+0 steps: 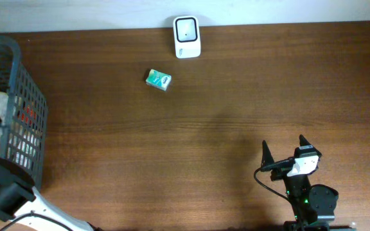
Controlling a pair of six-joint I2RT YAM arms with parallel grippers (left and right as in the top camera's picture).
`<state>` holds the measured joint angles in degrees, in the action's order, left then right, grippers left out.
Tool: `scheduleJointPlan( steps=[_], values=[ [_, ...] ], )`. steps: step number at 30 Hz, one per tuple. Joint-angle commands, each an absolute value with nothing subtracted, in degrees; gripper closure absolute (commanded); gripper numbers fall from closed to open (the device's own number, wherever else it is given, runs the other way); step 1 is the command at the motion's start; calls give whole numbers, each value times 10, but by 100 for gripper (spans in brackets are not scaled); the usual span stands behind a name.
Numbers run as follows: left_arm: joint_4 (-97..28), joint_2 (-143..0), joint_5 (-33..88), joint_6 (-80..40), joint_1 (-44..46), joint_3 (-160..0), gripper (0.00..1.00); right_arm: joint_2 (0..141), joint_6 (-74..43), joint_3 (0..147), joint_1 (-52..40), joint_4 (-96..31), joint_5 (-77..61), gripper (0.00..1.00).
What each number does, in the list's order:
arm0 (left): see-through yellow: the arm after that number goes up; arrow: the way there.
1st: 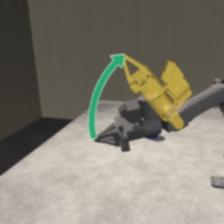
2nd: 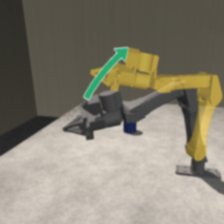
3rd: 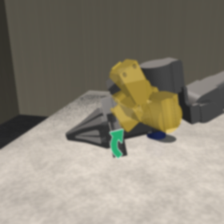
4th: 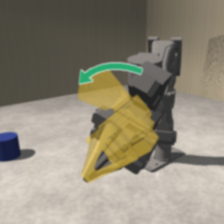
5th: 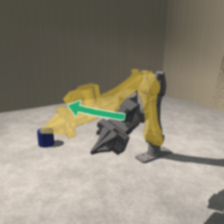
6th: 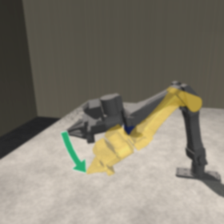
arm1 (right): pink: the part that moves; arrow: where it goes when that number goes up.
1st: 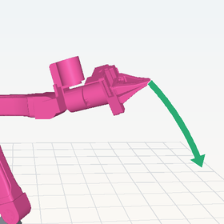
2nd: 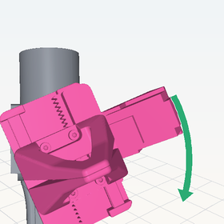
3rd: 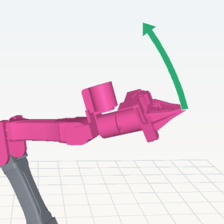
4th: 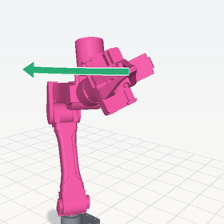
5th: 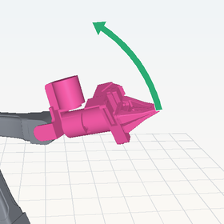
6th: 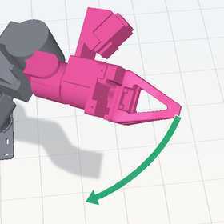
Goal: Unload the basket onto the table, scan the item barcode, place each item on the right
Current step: 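Return the left gripper to the basket and grasp the spaghetti pack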
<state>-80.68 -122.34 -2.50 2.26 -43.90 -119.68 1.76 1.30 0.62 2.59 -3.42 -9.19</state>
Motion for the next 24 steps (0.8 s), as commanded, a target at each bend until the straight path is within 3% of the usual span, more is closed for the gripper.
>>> scheduleJointPlan(
  steps=[1, 6, 11, 13, 16, 19, 21, 22, 24],
  values=[
    [-746, -1222, 13, 135, -432, -1075, 24, 15, 8, 3, 29, -37, -99, 1],
    [-649, -1222, 13, 163, -432, -971, 25, 15, 8, 3, 29, -37, -99, 1],
    [-591, -1222, -36, 164, -433, -966, 47, 15, 8, 3, 29, -37, -99, 1],
    [-571, -1222, -71, 164, -433, -966, 39, 15, 8, 3, 29, -37, -99, 1],
    [-533, -1222, -73, 164, -433, -955, 38, 15, 8, 3, 29, -37, -99, 1],
    [-519, -1222, -73, 164, -433, -935, 57, 15, 8, 3, 29, -37, -99, 1],
    [-519, -1222, -73, 164, -433, -935, 90, 15, 8, 3, 29, -37, -99, 1],
    [-520, -1222, -74, 164, -433, -935, 100, 15, 8, 3, 29, -37, -99, 1],
    [-527, -1220, -74, 164, -433, -936, 100, 15, 8, 3, 29, -37, -99, 1]
  ],
)
